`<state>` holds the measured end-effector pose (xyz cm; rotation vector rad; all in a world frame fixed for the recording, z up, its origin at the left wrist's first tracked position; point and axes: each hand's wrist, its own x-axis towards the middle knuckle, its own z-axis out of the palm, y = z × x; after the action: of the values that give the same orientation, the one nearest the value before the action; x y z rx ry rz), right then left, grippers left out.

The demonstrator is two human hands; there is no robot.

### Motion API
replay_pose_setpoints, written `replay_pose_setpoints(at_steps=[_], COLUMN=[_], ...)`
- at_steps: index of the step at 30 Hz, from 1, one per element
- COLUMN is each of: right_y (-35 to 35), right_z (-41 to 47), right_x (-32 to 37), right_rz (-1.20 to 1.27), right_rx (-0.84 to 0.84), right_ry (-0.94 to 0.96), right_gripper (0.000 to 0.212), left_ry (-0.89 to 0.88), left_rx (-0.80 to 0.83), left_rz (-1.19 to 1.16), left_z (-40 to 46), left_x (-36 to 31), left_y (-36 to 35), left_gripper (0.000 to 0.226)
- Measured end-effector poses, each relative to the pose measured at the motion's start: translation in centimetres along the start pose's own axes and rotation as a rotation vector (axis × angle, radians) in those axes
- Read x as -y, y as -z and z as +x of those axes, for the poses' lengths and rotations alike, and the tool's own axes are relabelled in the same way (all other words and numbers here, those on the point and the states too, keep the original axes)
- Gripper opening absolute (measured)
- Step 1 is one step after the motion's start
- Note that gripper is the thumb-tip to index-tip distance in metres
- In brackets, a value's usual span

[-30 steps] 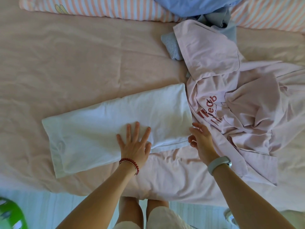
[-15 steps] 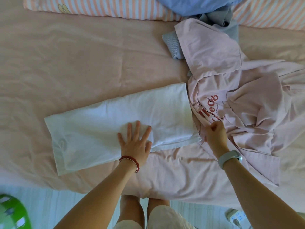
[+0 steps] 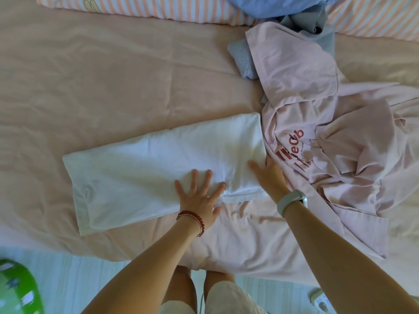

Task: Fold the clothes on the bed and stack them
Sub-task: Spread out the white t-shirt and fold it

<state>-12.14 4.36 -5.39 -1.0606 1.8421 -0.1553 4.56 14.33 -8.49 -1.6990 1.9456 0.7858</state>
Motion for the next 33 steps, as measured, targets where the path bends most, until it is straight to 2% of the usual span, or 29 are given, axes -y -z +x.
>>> replay_pose_setpoints(at_steps=[3, 5, 6, 8, 10, 11, 14, 18, 20, 22, 23, 25, 27, 29, 31, 33], right_y=[0.3, 0.0, -0.3, -1.6, -3.9, -5.5, -11.2, -19.3, -22.4, -23.7, -23.9, -23.1, -21.5, -20.1, -19.7, -19.9], right_z=[-0.9, -2.3, -3.2, -5.2, -7.4, -8.3, -11.0, -14.0, -14.8, -15.1, -15.1, -14.8, -14.1, -13.4, -12.8, -12.2], right_x=[2.0, 3.5, 4.5, 6.8, 9.3, 10.4, 13.1, 15.1, 15.0, 14.1, 13.5, 12.2, 10.6, 9.3, 8.5, 8.2], right_rz=[0.197, 0.271, 0.290, 0.298, 0.271, 0.247, 0.162, 0.020, -0.100, -0.167, -0.159, -0.170, -0.277, -0.410, -0.540, -0.664], right_rx=[0.056, 0.069, 0.083, 0.149, 0.262, 0.326, 0.509, 0.724, 0.831, 0.853, 0.786, 0.473, 0.093, -0.149, -0.181, -0.114], right_ry=[0.038, 0.120, 0.165, 0.273, 0.358, 0.388, 0.448, 0.459, 0.414, 0.393, 0.414, 0.538, 0.685, 0.739, 0.736, 0.724], right_gripper=[0.026, 0.008, 0.005, 0.015, 0.022, 0.023, 0.019, 0.042, 0.050, 0.048, 0.043, 0.033, 0.032, 0.037, 0.042, 0.049], left_ry=[-0.043, 0.005, 0.091, 0.361, 0.573, 0.625, 0.694, 0.674, 0.652, 0.604, 0.578, 0.570, 0.696, 0.786, 0.784, 0.736], left_rx=[-0.037, -0.238, -0.336, -0.426, -0.394, -0.373, -0.388, -0.363, -0.274, -0.217, -0.218, -0.288, -0.408, -0.414, -0.422, -0.570], left_rz=[-0.204, -0.575, -0.806, -1.300, -1.744, -1.885, -2.160, -2.371, -2.409, -2.377, -2.325, -2.052, -1.636, -1.334, -1.165, -1.090], left_z=[-0.7, -1.8, -2.6, -4.6, -6.9, -8.0, -11.2, -13.4, -13.4, -12.9, -12.5, -11.5, -10.4, -9.7, -9.2, -9.2], left_x=[1.4, 3.0, 4.0, 6.9, 10.6, 12.7, 18.1, 22.5, 23.4, 23.5, 23.5, 23.0, 22.5, 21.8, 21.5, 21.6], left_y=[1.0, 2.0, 2.7, 3.9, 4.3, 4.1, 2.6, 0.5, -0.3, -0.6, -0.7, -0.5, -0.7, -0.9, -1.1, -1.1], left_gripper=[0.050, 0.035, 0.028, 0.019, 0.016, 0.017, 0.026, 0.041, 0.048, 0.052, 0.052, 0.053, 0.054, 0.052, 0.044, 0.032])
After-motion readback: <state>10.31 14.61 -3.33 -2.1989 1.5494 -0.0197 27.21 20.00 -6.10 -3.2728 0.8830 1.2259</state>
